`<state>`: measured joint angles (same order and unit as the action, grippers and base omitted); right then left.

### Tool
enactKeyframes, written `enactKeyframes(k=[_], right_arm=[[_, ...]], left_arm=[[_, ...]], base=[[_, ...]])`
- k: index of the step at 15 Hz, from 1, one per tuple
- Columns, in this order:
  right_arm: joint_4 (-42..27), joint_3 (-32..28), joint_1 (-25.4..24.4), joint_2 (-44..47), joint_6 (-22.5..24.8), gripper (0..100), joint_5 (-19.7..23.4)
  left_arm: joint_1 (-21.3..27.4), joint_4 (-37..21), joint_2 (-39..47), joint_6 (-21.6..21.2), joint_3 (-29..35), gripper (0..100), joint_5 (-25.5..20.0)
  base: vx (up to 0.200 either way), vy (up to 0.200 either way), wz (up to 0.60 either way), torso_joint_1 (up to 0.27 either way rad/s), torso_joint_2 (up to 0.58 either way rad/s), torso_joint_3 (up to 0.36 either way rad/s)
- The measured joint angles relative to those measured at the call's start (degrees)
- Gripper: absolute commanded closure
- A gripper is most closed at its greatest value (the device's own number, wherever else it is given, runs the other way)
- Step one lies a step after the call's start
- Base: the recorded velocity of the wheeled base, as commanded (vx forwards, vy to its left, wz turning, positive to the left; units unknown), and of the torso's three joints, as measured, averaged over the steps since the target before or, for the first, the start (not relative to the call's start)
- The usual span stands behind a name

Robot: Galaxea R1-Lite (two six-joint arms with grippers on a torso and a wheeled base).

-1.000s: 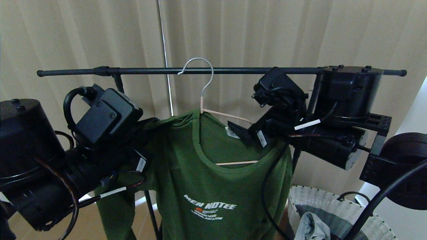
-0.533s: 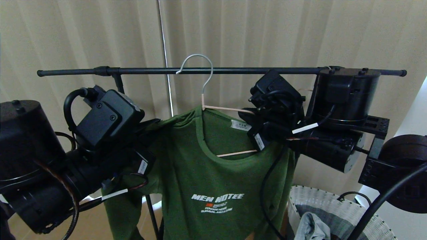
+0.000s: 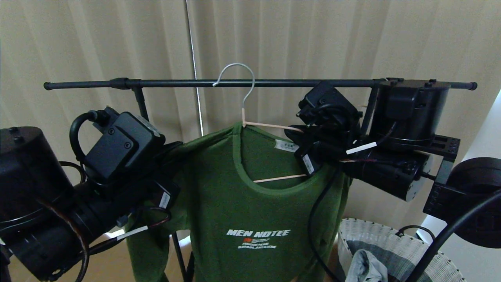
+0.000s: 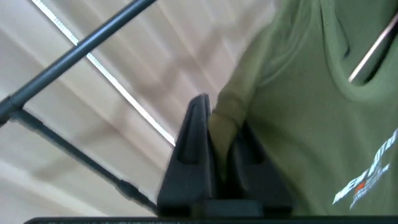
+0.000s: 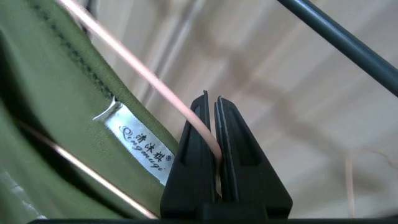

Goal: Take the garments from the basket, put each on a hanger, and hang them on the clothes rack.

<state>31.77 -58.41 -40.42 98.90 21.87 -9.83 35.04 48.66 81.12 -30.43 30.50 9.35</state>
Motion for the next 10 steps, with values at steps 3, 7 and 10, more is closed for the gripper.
enactKeyframes(k=[3, 7, 10], right_arm=[[0.39, 0.35, -0.15, -0.32, -0.06, 100, -0.4], [0.77, 3.1, 1.16, -2.29, -0.3, 100, -1.39], [0.8, 5.21, 4.27, -4.86, -0.45, 100, -1.37]], left_arm=[[0.07, -0.04, -0.09, 0.21, -0.27, 0, -0.11], [-0.3, 0.2, -1.6, 1.61, -2.47, 0, -0.21], [-1.13, 0.18, -4.28, 3.85, -6.12, 0, -0.24]], base=[[0.0, 0.0, 0.0, 0.0, 0.0, 0.0], [0.0, 0.0, 0.0, 0.0, 0.0, 0.0], [0.0, 0.0, 0.0, 0.0, 0.0, 0.0]])
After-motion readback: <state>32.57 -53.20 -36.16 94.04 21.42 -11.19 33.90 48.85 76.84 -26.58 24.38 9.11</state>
